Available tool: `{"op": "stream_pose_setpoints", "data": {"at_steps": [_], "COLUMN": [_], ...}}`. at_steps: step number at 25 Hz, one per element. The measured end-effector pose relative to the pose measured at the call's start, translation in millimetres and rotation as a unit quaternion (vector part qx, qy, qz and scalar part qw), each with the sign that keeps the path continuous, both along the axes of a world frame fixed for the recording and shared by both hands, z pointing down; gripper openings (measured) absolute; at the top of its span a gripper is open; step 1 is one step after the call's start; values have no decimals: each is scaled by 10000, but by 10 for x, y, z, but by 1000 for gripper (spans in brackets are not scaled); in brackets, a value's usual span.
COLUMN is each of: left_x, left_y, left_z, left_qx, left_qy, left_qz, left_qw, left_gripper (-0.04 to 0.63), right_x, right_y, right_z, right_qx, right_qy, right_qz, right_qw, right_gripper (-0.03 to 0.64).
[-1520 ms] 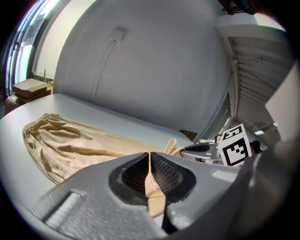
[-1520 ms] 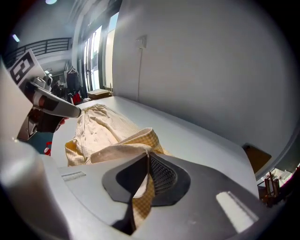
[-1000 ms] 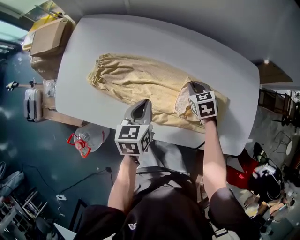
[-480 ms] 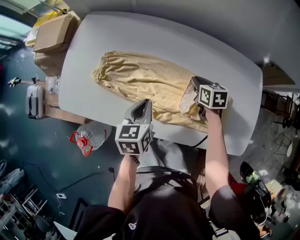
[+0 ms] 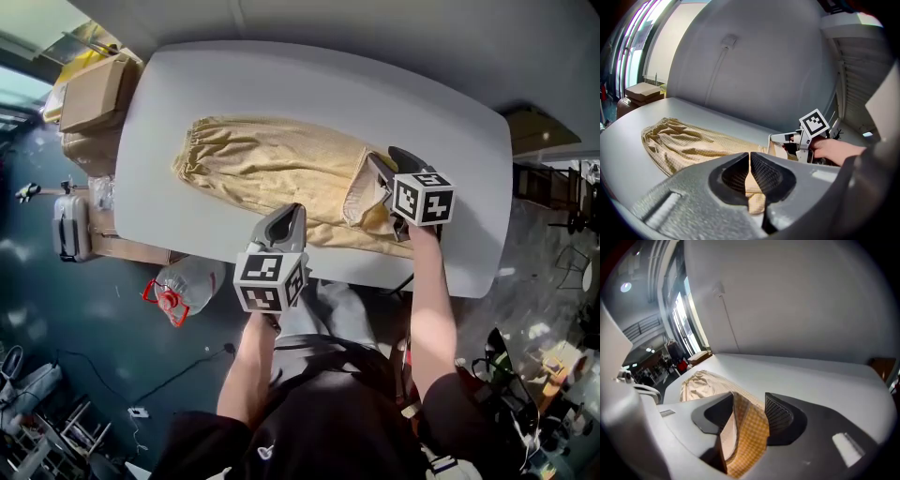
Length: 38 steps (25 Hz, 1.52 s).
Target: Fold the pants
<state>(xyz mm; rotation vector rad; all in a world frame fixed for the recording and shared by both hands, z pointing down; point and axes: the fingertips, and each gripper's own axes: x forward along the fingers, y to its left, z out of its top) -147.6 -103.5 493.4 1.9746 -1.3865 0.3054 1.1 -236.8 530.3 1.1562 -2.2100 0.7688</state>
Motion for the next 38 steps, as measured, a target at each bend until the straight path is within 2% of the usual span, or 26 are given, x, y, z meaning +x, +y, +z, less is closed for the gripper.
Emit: {"op": "stream_pose_setpoints", "data": {"at_steps": [4, 5, 8, 15, 21, 23, 26, 30, 33, 38], "left_x": [85, 108, 148, 349, 936, 1172, 1497, 1874, 2044, 2160], "left_y": [12, 17, 44, 79, 13, 4, -14, 59, 146, 246], "left_z": [-46, -60, -83, -156, -322, -353, -376, -352, -269, -52], "left_qx": [46, 58, 77, 176, 437, 497, 564, 547, 492, 351], "left_qy": [-2, 2, 3, 7, 101, 127, 142, 90, 3, -166], "left_qz": [94, 119, 166, 383, 947, 1203, 1557, 1929, 2065, 2174], "left_qw": [9999, 9999, 9998, 9991, 9945, 9914, 9861, 9797, 9772, 9753], "left_gripper": [17, 17, 17, 15, 15, 15, 17, 15, 15, 8], "right_x": [47, 42, 15, 431, 1040, 1271, 1573, 1834, 1862, 1830], "right_y": [139, 197, 333, 435, 690, 814, 989, 1286, 1502, 1716], "right_z": [-122, -140, -217, -748, -1178, -1218, -1161, -797, -403, 122], "right_qx": [268, 225, 112, 821, 1392, 1456, 1345, 866, 357, -167], "right_qy": [933, 1000, 744, 365, 284, 259, 167, -27, -377, -600], "right_qz": [-521, -665, -805, -41, 626, 884, 1247, 1519, 1588, 1713], "right_qw": [9939, 9925, 9939, 9959, 9879, 9850, 9829, 9846, 9859, 9833], "right_gripper": [199, 199, 195, 164, 163, 167, 175, 213, 327, 331]}}
